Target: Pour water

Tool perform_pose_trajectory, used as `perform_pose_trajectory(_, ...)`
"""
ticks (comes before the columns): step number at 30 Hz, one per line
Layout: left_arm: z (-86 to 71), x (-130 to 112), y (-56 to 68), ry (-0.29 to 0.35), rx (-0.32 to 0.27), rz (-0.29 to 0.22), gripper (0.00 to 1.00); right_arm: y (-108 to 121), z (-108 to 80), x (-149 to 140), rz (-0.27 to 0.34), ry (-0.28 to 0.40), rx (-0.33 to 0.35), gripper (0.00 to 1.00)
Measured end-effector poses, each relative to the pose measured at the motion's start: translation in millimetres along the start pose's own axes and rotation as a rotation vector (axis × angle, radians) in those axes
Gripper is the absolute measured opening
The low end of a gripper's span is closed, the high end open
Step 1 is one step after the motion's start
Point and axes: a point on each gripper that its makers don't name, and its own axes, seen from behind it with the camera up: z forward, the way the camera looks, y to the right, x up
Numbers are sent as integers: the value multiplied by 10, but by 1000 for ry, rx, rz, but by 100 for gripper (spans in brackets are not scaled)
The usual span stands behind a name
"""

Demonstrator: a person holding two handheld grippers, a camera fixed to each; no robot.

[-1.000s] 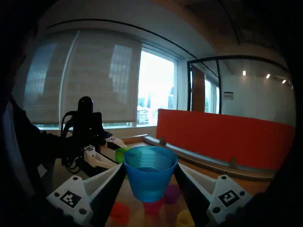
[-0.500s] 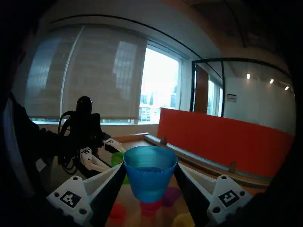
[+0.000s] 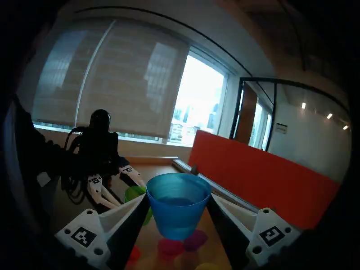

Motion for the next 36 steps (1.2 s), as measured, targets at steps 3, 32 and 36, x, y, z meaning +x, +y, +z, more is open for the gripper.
perform_pose_trajectory(3,2,-19,16,0,-4,-4,83,-2,21,34,-22,-6,6,90)
perform_pose_trajectory(32,-1,-98,147,-1,-30,4,83,49,232,174,-252,-33,19,90)
perform_pose_trajectory(36,-4,-92,167,1,-36,7,83,41,264,195,-276,-34,20,90)
